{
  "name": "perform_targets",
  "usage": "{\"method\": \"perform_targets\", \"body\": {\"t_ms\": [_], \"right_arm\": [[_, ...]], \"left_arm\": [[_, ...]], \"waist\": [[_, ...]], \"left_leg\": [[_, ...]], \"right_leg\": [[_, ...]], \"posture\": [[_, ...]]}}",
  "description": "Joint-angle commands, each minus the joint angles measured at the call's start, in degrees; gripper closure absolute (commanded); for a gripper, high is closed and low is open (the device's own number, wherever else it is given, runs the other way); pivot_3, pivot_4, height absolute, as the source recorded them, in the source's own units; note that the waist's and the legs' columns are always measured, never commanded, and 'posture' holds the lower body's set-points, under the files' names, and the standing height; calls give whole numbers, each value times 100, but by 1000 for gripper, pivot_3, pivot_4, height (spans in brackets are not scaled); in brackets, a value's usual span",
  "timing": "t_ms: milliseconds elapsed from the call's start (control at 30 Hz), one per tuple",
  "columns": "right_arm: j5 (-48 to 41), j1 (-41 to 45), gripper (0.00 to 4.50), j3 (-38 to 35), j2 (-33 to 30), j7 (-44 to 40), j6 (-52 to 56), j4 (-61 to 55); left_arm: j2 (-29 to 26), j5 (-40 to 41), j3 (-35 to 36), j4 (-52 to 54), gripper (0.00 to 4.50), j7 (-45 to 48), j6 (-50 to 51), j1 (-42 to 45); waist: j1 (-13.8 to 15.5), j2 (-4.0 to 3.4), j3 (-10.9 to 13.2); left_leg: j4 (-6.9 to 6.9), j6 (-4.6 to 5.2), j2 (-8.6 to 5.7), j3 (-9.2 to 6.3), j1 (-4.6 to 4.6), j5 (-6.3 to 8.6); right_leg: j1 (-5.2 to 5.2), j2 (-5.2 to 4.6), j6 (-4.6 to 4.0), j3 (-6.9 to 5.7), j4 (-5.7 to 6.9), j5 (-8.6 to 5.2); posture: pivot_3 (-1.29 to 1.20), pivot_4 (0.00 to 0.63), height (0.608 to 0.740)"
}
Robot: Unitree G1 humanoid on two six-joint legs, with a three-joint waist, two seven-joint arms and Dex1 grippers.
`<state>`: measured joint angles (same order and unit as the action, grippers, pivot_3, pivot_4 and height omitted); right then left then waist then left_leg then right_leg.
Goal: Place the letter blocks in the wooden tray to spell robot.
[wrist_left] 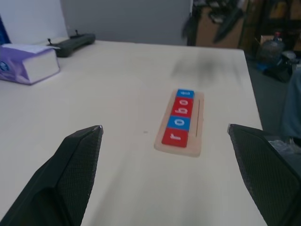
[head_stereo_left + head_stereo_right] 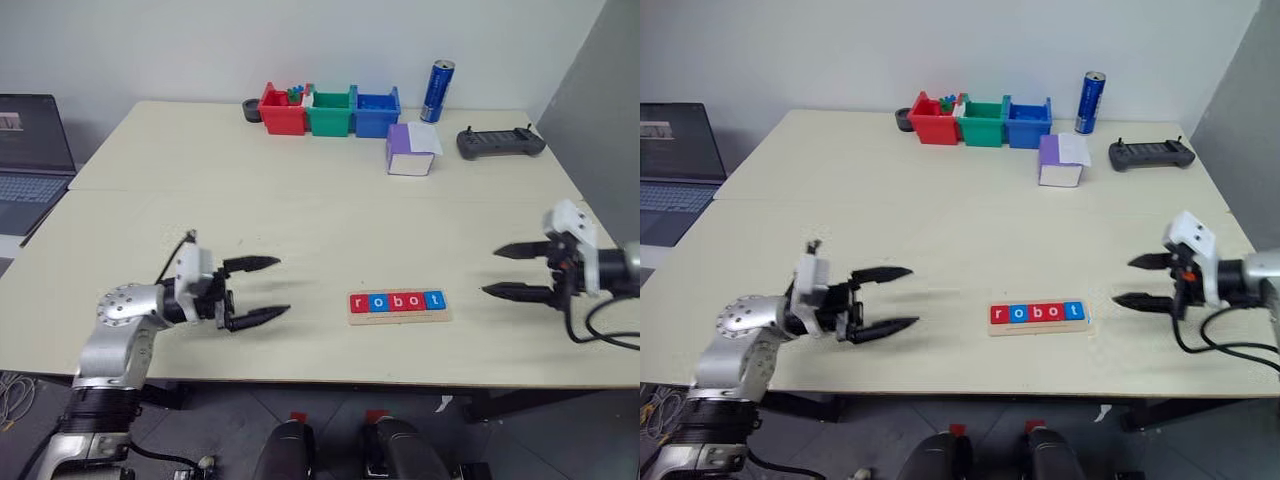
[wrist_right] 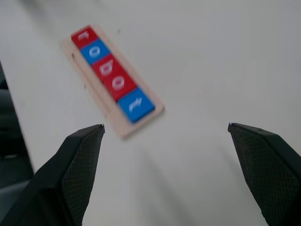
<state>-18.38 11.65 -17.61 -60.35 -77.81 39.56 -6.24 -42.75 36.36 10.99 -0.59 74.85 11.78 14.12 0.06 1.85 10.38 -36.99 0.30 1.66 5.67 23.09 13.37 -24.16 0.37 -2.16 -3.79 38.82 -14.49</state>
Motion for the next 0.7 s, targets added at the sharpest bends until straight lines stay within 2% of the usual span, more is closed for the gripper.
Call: {"method": "perform_targets", "body": {"t_ms": [33,133,300,700], "right_arm": [[-277,-450,28,-909,-434,-325,-91,-114],[-442,-677,28,-1076,-622,-503,-140,26],[-480,-573,28,-778,-786,-693,-523,489],[-361,260,28,89,-900,-865,-1271,1507]], "left_arm": [[-590,432,793,315,0,-25,537,-137],[-927,560,1130,442,0,68,761,-330],[-1480,488,1330,722,0,158,1142,-668],[-1445,304,1376,1211,0,-171,1102,-862]], "waist": [[-44,-4,-2],[-107,-9,-5],[-87,-8,-5],[-14,-9,-3]], "left_leg": [[3,0,1,3,-6,0],[8,0,7,9,-24,0],[5,-1,5,-1,-24,-1],[12,-6,1,1,-15,3]], "right_leg": [[2,1,0,2,0,0],[8,2,-2,1,4,-1],[9,3,-4,-4,7,-3],[4,2,-18,0,3,-11]], "posture": [[0,150,740],[0,150,740],[0,150,740],[0,150,740]]}}
